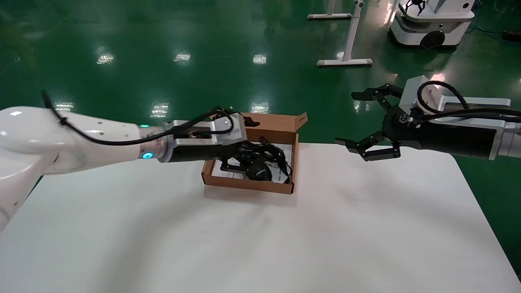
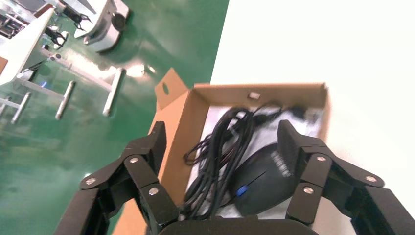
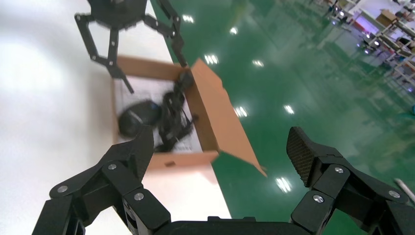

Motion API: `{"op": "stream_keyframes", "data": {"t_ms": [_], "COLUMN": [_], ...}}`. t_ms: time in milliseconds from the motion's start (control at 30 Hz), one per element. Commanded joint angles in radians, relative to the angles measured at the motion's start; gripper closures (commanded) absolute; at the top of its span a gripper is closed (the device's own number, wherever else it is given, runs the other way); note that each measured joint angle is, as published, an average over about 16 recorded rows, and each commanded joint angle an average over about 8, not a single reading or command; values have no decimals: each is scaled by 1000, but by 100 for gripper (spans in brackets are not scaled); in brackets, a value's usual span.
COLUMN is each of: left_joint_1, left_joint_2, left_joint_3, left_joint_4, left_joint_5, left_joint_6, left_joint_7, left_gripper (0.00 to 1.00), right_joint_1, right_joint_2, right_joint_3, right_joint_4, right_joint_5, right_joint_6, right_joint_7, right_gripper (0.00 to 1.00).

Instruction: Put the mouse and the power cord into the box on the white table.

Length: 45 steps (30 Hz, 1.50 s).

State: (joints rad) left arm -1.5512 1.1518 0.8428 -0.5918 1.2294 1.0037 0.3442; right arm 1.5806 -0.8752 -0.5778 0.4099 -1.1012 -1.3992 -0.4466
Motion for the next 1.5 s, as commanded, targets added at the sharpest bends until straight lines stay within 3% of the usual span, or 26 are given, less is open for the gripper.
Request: {"op": "stream_keyframes", "data": {"t_ms": [33, 1233, 1500], "left_joint_1": [22, 421, 487], "left_joint_2": [-25, -477, -552], "left_joint_3": [-26, -497, -576], "left_joint_4": [-32, -611, -710], "left_joint_5": [-23, -440, -511], "left_joint_6": [23, 434, 504], "left_joint_7": [-25, -469, -539], "left_gripper": [0, 0, 0], "right_joint_1": [-25, -468, -514], "right_joint_2": [13, 244, 267], "right_joint_3": [15, 276, 302], "right_joint_4": [43, 808, 892], "right_joint_5": [18, 342, 376], "right_joint_6": [-5, -89, -98], "right_joint_7": [31, 586, 637], "right_gripper": [0, 0, 0]}}
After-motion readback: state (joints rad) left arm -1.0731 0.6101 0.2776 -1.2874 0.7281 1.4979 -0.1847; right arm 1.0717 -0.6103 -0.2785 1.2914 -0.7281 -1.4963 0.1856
